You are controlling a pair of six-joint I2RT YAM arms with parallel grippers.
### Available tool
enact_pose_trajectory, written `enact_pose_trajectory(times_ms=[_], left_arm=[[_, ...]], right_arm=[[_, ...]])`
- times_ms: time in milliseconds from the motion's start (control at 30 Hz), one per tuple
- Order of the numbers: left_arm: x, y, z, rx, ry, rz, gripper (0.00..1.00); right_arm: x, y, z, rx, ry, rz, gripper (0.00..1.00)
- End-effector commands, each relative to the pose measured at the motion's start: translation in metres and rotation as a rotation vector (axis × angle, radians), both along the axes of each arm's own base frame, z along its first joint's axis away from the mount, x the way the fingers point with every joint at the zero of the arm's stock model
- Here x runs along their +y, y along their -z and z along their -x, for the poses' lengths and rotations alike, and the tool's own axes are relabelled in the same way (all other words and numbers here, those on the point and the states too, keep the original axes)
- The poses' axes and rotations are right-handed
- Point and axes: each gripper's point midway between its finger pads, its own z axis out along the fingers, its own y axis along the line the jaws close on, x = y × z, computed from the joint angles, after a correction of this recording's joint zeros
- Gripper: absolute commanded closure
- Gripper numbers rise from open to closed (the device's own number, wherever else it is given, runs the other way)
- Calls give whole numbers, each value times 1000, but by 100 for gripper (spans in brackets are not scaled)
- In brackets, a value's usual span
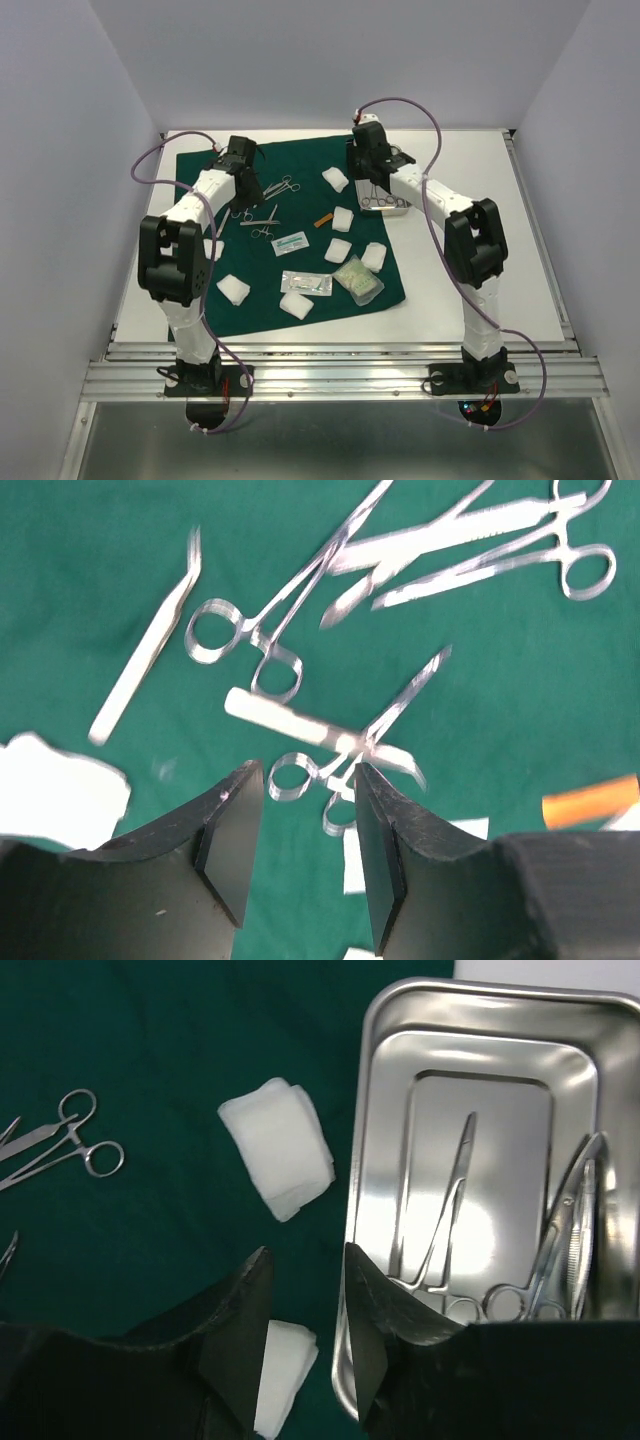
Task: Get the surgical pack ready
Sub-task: Place the medical item in the container, then pick up the medical item from the surgical kit.
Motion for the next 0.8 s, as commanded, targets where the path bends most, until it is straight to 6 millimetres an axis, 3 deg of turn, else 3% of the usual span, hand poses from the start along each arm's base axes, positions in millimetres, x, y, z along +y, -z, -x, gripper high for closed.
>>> enact_pose_trajectory(times_ms=[0,33,100,167,200,233,267,400,767], left_arm=[[4,-7,-26,-12,25,-55,47],[3,0,-30,4,31,-60,47],[6,-8,-44,-10,28,-87,47],[11,4,-49,37,28,-123,47],[11,-5,-61,13,27,-128,47],[14,6,-65,41,29,-143,47],[18,1,-73,29,20,-151,47],[26,18,-87,63,64,-191,48],[23,54,-99,128,159,-138,51]], right_arm=[[25,-38,6,-52,-43,-87,60],[24,-36,7,-48,-41,-85,60],[28,-34,12,-41,-48,-87,60],[26,-35,16,-37,-48,-89,60],[25,-34,17,-35,-47,-87,60],[24,-35,18,-35,-45,-86,60],[22,-35,20,-35,-41,-83,60],[19,-37,24,-35,-37,-82,59],[21,-43,24,-38,-46,-90,59]])
